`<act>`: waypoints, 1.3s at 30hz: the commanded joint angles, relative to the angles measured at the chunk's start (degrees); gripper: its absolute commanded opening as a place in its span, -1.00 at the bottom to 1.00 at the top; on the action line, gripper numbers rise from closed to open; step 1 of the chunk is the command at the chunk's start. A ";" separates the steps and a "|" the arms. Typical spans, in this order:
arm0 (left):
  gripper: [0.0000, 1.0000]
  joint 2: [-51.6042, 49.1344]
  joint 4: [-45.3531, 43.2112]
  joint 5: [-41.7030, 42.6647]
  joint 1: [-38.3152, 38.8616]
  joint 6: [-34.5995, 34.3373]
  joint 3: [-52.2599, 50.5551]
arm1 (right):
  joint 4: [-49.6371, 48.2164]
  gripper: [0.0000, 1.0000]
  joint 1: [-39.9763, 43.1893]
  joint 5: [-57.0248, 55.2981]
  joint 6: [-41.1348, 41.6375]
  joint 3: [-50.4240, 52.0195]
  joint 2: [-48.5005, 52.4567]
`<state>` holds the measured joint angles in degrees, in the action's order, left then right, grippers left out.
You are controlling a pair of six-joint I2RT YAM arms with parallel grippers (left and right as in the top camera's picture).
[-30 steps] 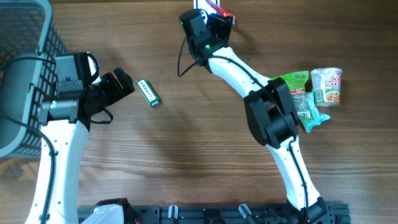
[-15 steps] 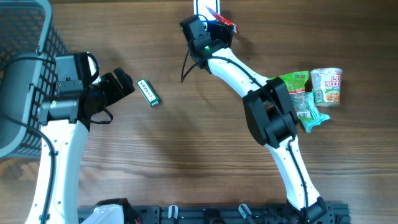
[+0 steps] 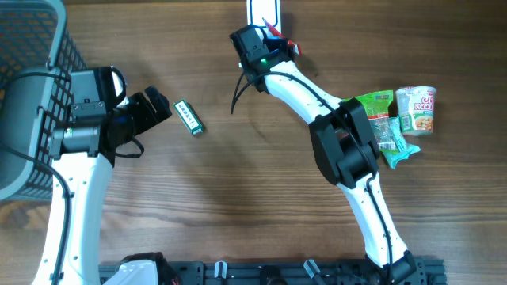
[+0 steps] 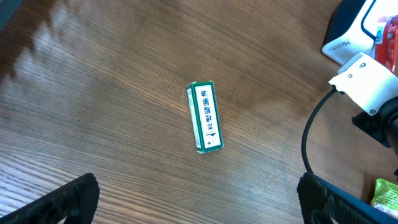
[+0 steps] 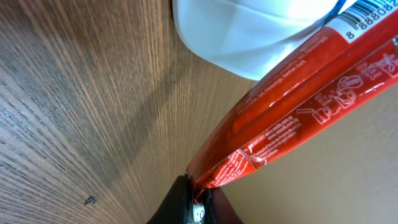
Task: Scan the item barcode
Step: 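Hold the red sachet in front of the scanner, then carry the red sachet down and drop it beside the green bag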
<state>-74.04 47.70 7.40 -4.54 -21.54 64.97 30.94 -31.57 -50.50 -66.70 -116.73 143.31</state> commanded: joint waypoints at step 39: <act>1.00 -0.22 -0.11 0.48 0.20 0.50 -0.04 | 40.98 -0.91 2.95 46.47 52.48 -0.20 -27.69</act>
<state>-74.04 47.70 7.40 -4.54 -21.54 64.97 65.32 -30.94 -20.32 -31.24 -117.03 116.84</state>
